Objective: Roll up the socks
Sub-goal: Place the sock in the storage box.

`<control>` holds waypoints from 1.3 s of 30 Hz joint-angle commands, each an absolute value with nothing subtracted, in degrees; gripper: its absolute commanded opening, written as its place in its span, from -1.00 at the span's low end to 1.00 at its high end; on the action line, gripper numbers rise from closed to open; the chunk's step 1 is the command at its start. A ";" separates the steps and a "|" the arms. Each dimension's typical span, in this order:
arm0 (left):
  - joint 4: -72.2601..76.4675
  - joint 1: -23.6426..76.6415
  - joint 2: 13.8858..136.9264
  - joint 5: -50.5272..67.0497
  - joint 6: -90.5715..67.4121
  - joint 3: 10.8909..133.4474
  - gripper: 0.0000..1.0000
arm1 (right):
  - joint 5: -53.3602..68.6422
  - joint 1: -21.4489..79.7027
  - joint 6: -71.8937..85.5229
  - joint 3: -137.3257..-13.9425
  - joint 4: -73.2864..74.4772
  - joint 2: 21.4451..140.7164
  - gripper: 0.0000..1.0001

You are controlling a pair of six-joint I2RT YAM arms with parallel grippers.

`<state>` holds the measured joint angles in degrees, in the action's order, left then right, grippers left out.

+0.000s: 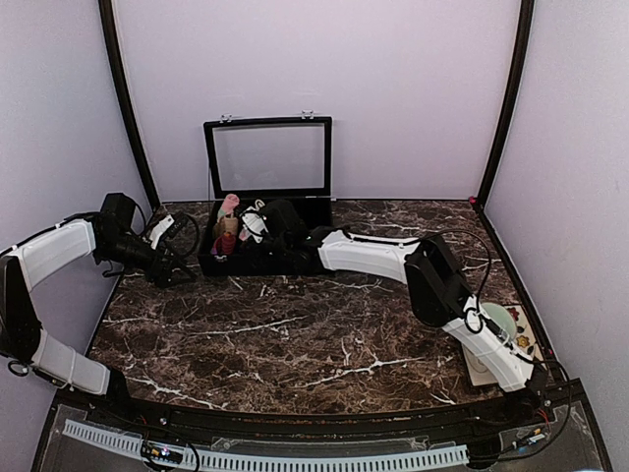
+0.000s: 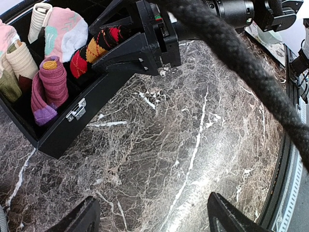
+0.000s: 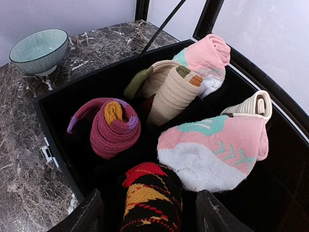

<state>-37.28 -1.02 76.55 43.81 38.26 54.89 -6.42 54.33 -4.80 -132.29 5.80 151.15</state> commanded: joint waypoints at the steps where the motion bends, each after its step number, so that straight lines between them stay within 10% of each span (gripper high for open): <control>1: -36.94 -1.32 75.85 43.96 37.88 53.97 0.58 | -3.15 54.05 -3.58 -129.37 5.07 144.78 0.33; 7: -37.02 -1.31 75.60 43.69 38.22 53.39 0.58 | -1.75 52.83 0.58 -121.34 0.45 138.01 0.27; 23: -36.71 -1.27 75.45 42.89 39.08 52.88 0.59 | -0.21 51.86 6.09 -123.52 2.60 142.52 -1.00; 39: -36.81 -1.24 75.09 40.18 38.88 53.06 0.59 | 4.20 51.87 9.41 -132.36 5.34 151.02 -1.00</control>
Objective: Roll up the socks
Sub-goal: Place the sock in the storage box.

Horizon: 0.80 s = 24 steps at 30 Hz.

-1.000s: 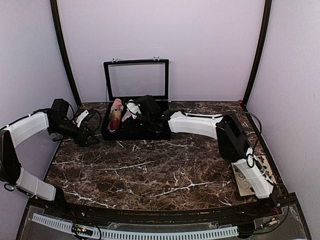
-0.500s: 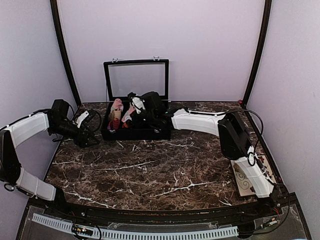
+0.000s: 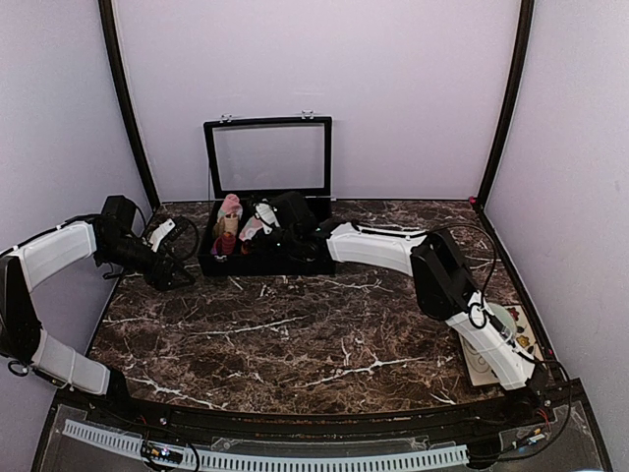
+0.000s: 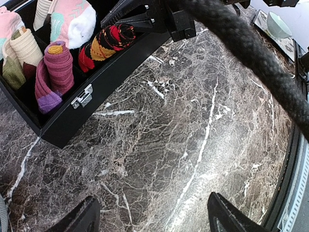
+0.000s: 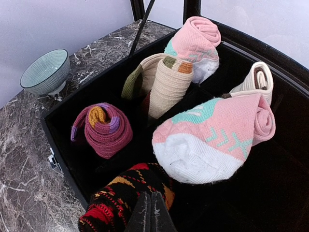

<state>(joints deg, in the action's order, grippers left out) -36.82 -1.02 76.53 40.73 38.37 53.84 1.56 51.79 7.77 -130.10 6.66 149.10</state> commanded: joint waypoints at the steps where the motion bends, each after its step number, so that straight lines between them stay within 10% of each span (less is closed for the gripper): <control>1: -36.58 -1.31 75.21 40.09 38.69 53.00 0.59 | 4.48 51.86 9.67 -132.36 4.95 151.14 -1.00; 6: -35.17 -1.30 76.02 39.19 37.56 52.93 0.59 | 3.55 51.53 9.67 -132.46 5.59 150.36 -0.90; 9: -33.20 -1.31 75.82 37.71 36.04 52.91 0.59 | 1.94 51.02 9.78 -127.92 3.27 144.78 -0.02; 11: -32.05 -1.26 75.23 35.88 34.84 53.59 0.59 | 0.89 50.41 9.72 -122.33 0.41 139.25 0.90; 19: -19.38 -1.90 71.33 29.61 27.91 50.19 0.63 | -5.54 49.29 8.88 -94.21 -4.67 113.63 0.99; 24: -4.24 -2.73 73.22 29.11 23.83 41.09 0.98 | -16.96 44.37 14.49 -63.09 -11.24 89.61 0.99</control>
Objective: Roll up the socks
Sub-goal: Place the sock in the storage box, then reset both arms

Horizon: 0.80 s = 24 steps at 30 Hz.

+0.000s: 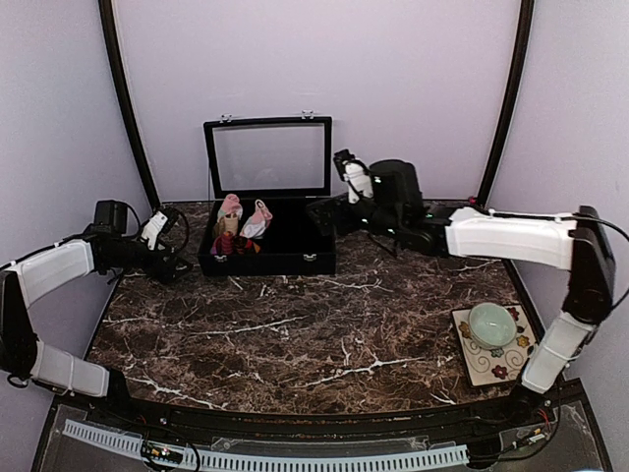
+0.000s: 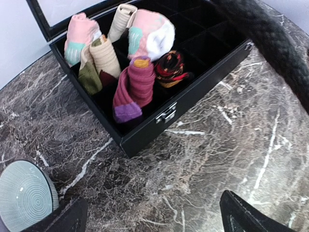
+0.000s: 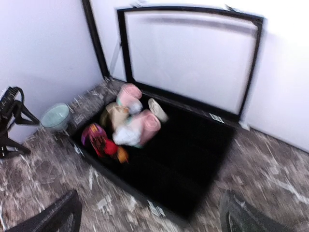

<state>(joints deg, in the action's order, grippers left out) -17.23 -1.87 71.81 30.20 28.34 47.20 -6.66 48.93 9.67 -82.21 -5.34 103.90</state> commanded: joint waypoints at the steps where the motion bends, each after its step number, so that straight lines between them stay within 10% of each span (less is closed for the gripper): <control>1: -0.91 -3.04 74.44 29.38 23.38 40.11 0.98 | -18.19 42.11 16.46 -58.19 -11.79 84.77 0.99; 13: 41.36 -4.08 81.52 26.78 16.23 23.98 0.98 | -50.09 27.81 10.44 -19.53 -22.11 48.73 0.99; 24: 58.55 -4.13 87.20 22.97 8.22 21.41 0.98 | -43.65 15.80 -0.33 -8.02 -55.24 62.31 0.99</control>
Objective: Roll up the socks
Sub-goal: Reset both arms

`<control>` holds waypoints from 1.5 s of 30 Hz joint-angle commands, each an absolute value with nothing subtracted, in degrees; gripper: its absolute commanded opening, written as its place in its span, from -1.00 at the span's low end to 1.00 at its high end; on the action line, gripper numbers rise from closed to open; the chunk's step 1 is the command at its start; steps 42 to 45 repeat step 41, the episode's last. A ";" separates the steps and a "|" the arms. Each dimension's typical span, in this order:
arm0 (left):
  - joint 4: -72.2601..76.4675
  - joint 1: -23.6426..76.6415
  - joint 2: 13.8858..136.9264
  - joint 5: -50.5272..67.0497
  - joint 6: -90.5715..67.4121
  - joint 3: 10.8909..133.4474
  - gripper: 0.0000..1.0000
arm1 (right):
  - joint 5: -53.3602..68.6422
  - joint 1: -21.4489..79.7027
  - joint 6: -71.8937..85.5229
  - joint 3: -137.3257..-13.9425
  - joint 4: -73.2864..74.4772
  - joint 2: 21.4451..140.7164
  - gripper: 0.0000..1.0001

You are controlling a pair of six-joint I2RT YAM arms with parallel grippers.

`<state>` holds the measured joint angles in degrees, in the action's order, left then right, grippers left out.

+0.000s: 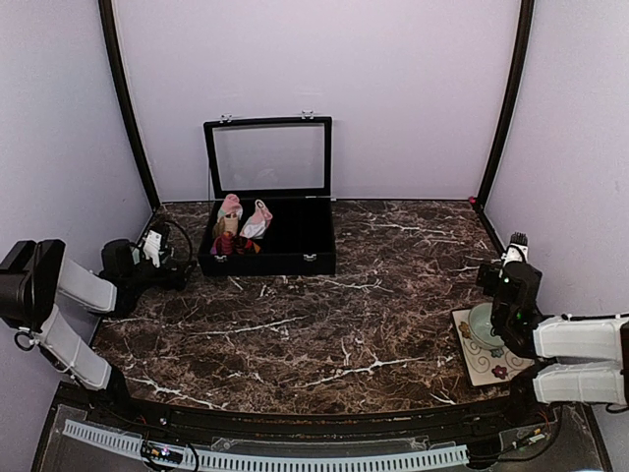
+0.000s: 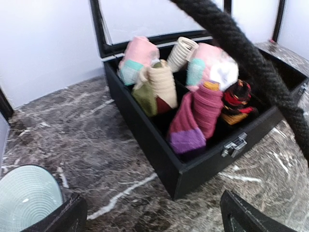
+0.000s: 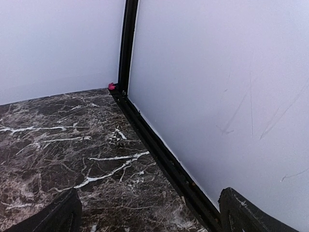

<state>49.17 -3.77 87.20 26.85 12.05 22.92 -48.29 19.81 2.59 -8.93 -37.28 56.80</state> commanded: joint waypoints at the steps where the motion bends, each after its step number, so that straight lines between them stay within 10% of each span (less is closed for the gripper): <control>1: 62.65 -4.13 87.24 20.87 7.30 19.43 0.98 | -41.88 14.65 -0.58 -8.01 -58.52 64.95 0.99; 5: 84.09 -4.13 90.71 15.52 5.27 9.53 0.98 | -35.22 10.79 -1.30 -7.93 -70.04 75.09 0.99; 14: 73.96 -4.13 89.76 14.98 5.12 14.39 0.98 | -18.86 4.46 0.05 -8.67 -83.95 88.87 0.99; 45: 73.97 -4.13 89.87 14.81 5.15 14.52 0.98 | -15.64 0.88 3.70 -12.30 -74.97 87.84 0.99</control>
